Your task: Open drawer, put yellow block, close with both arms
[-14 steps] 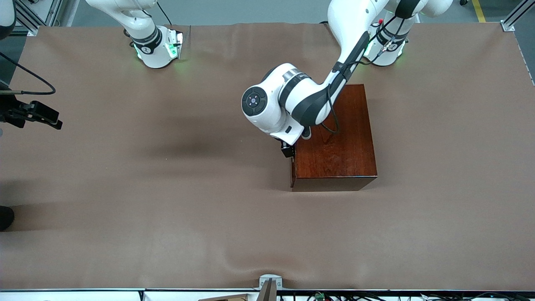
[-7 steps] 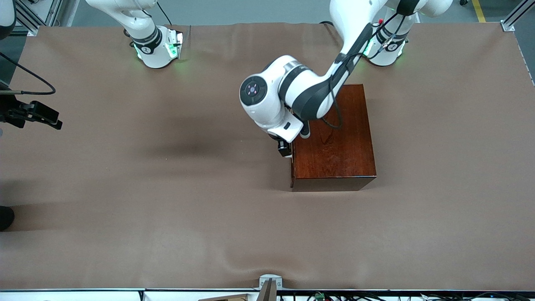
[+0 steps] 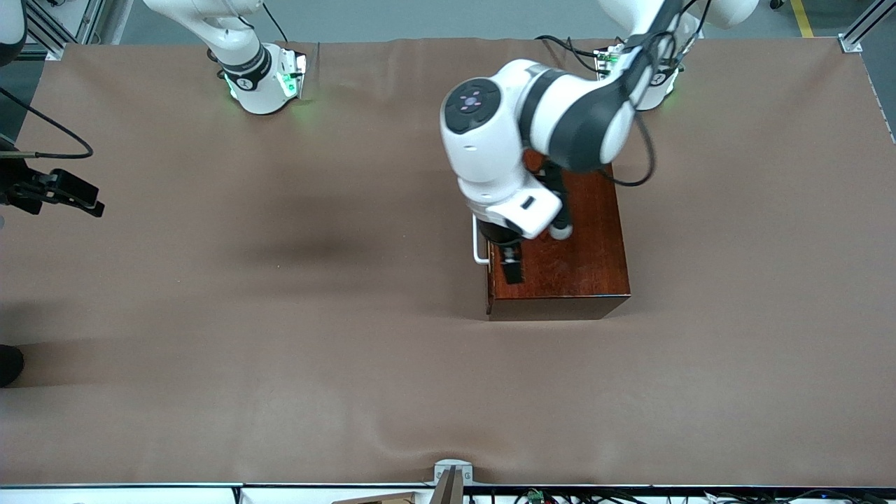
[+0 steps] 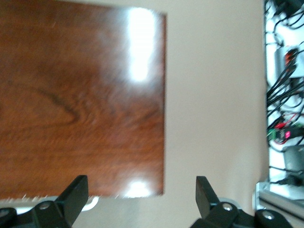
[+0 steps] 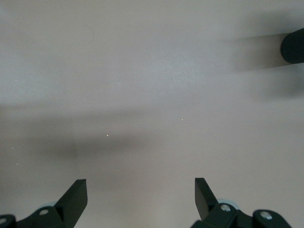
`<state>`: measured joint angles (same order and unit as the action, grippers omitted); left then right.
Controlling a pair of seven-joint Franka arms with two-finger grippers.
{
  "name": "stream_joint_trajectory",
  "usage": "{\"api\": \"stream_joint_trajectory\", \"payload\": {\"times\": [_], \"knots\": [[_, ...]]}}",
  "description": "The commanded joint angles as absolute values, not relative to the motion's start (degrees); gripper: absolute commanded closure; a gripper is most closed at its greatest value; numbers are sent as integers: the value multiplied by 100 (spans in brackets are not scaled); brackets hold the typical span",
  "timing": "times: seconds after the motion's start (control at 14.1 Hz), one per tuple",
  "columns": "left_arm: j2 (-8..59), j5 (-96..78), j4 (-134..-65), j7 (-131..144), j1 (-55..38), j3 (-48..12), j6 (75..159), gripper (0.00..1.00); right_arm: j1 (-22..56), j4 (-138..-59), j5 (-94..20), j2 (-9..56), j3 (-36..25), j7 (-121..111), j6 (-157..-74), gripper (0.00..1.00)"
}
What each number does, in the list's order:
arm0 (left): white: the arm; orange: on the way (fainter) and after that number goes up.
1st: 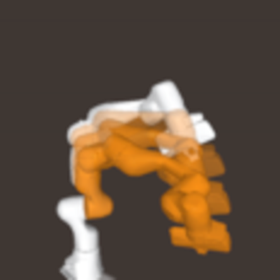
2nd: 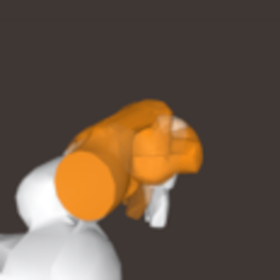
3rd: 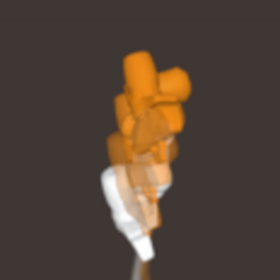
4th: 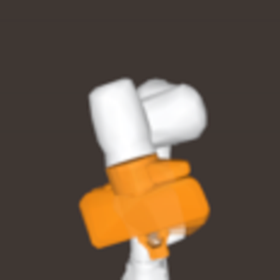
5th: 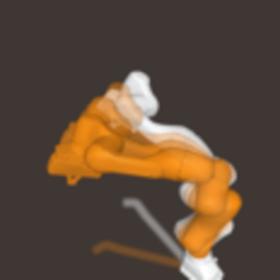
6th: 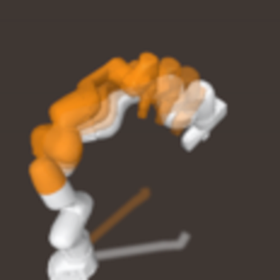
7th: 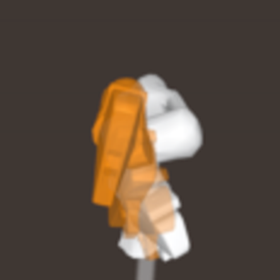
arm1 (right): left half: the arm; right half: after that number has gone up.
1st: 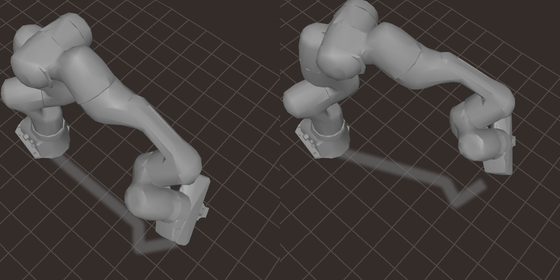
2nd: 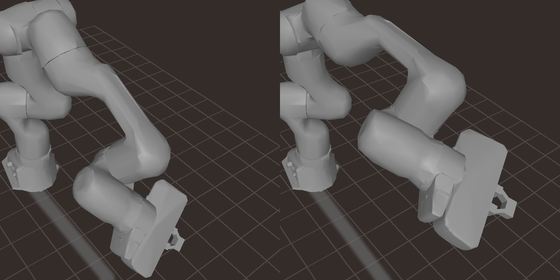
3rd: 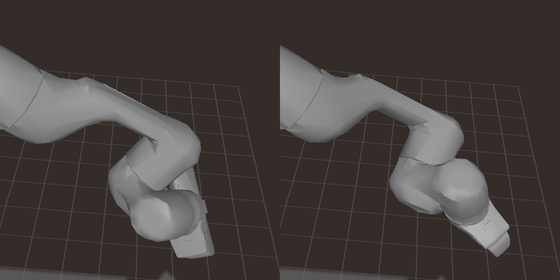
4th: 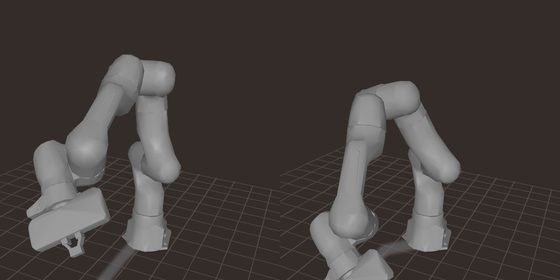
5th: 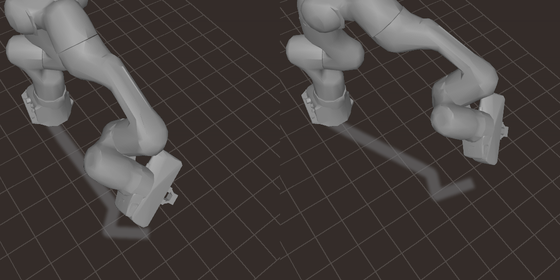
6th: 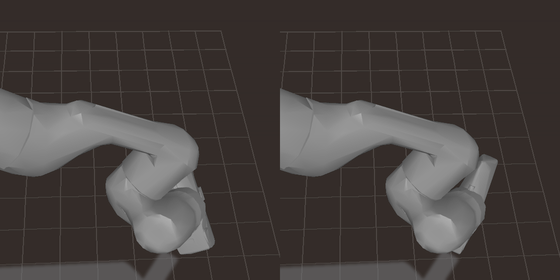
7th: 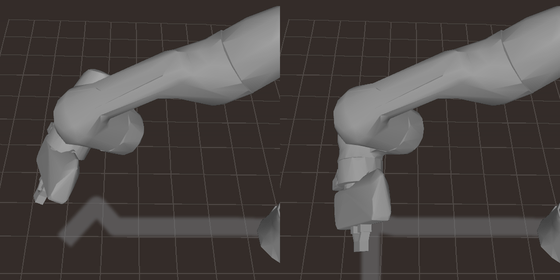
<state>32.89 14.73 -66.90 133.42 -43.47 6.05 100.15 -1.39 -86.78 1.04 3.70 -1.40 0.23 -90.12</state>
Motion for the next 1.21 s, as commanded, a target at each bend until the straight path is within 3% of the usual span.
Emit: {"api": "stream_joint_trajectory", "payload": {"times": [0.0, 0.71, 1.14], "knots": [[3173, 1547, -6776, 12799, -3721, 607, 10291, 0, -237, -8719, 105, 264, -62, 61, -9035, 0], [3243, 476, -6917, 9505, -1698, 598, 10863, 0, -237, -8710, 105, 264, -62, 53, -9026, 0], [3086, 18, -7381, 7394, -933, 589, 10942, 0, -229, -8710, 105, 272, -62, 53, -9035, 0]]}}
